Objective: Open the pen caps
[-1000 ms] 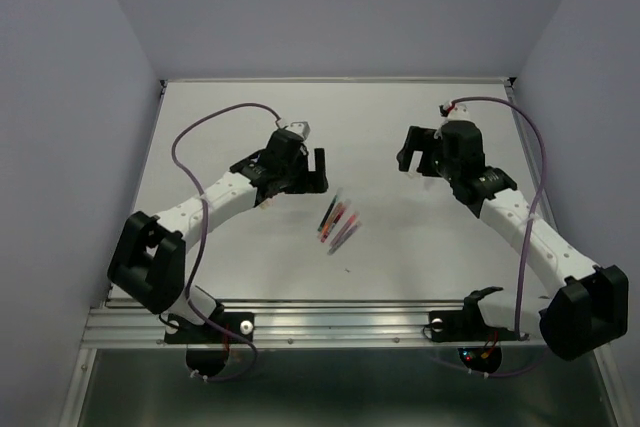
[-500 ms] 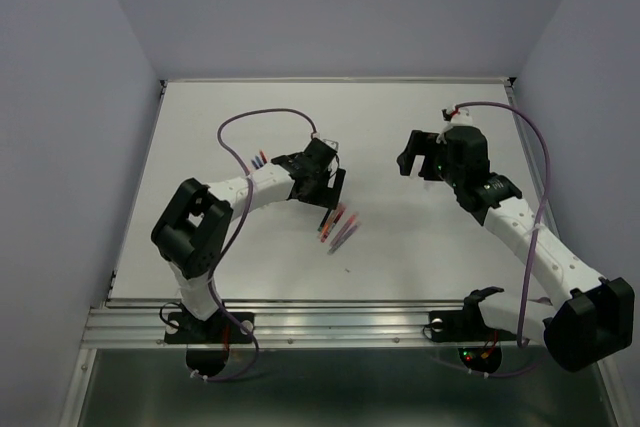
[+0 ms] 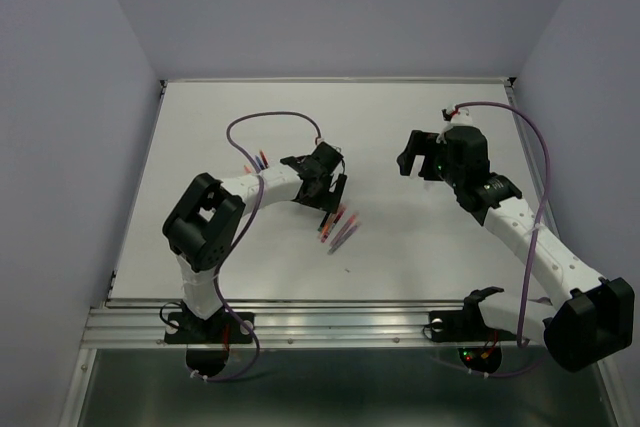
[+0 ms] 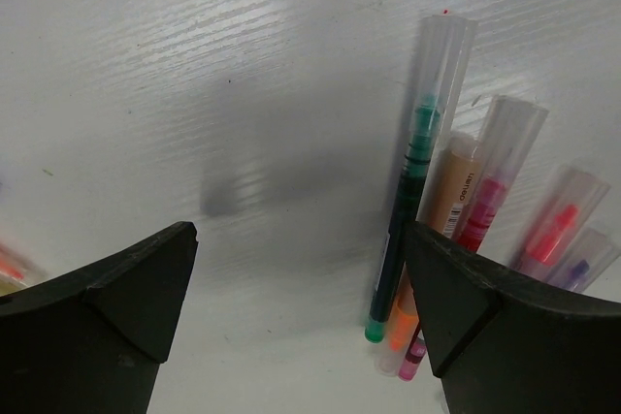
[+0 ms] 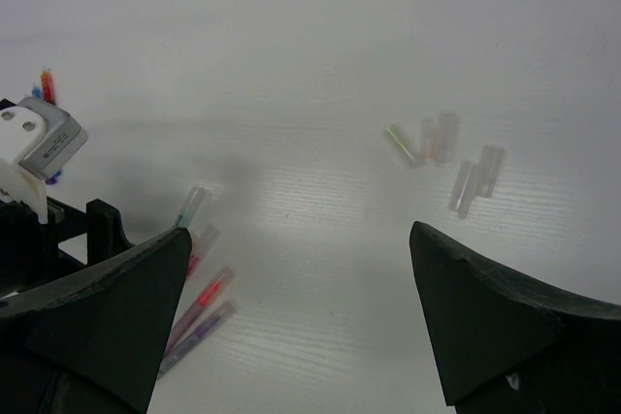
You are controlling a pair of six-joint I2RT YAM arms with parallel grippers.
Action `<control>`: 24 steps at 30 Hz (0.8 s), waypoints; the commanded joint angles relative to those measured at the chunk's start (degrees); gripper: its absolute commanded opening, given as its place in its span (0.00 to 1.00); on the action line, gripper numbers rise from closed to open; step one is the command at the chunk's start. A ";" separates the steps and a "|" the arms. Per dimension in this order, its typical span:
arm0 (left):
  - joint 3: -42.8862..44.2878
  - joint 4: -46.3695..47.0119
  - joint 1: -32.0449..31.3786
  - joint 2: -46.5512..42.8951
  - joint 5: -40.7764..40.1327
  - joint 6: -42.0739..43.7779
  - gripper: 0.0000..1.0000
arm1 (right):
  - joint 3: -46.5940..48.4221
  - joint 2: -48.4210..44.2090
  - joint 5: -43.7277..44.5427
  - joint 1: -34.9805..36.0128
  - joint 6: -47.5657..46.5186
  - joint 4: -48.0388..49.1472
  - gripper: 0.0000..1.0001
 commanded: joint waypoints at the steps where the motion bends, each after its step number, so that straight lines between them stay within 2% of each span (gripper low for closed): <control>1: 2.73 -1.09 -0.61 0.30 -1.55 1.18 0.99 | 0.53 -0.51 0.68 0.09 -0.37 2.24 1.00; 15: 2.90 -1.00 -2.10 2.85 -1.38 1.44 0.97 | 0.35 -0.59 1.29 0.09 -0.54 2.33 1.00; 19: 3.16 -0.56 -2.28 3.46 -0.06 1.62 0.87 | 0.35 -0.77 1.55 0.09 -0.54 2.24 1.00; 24: 2.73 0.58 -2.63 3.99 1.70 2.05 0.66 | 0.35 -0.77 1.73 0.09 -0.37 2.24 1.00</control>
